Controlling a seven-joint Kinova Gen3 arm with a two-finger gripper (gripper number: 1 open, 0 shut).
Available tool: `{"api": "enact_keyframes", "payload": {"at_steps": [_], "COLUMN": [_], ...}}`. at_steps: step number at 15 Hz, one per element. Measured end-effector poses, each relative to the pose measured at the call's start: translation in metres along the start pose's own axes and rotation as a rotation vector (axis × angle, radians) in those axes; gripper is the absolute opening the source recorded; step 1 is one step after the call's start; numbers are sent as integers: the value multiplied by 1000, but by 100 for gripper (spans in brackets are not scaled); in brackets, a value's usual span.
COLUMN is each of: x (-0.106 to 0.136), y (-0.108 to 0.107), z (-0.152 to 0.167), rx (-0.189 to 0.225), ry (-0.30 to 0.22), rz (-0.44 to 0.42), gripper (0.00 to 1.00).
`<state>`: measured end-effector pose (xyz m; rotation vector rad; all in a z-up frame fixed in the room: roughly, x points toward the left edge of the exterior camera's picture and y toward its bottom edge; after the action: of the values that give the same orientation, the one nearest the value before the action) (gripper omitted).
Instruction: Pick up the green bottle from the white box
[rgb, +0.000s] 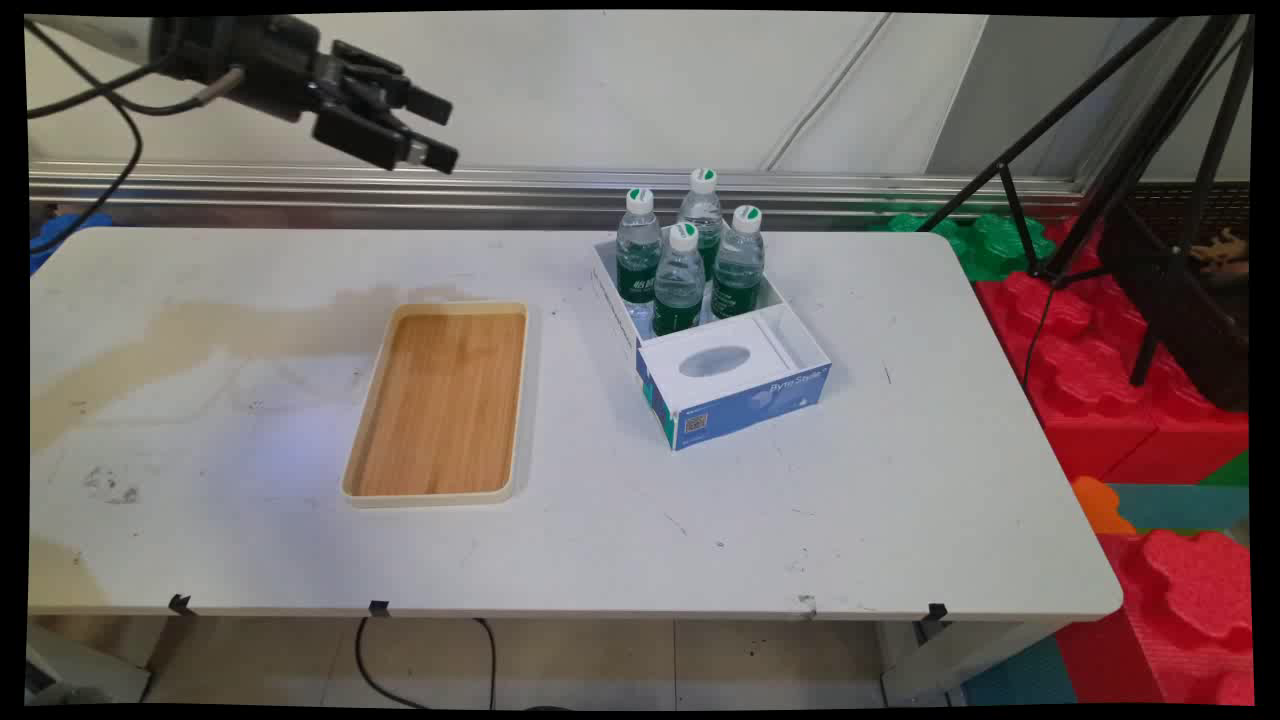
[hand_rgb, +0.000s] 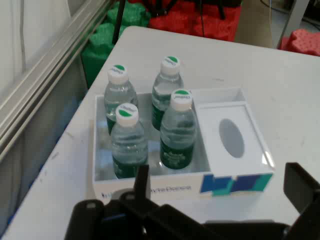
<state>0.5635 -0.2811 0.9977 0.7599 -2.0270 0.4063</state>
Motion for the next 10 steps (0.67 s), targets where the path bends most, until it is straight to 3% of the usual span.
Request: {"api": "enact_keyframes", "payload": {"at_steps": [10], "x": [23], "y": [-9], "z": [85], "rx": [3], "ry": [-32], "rz": [67], "gripper": [100]}}
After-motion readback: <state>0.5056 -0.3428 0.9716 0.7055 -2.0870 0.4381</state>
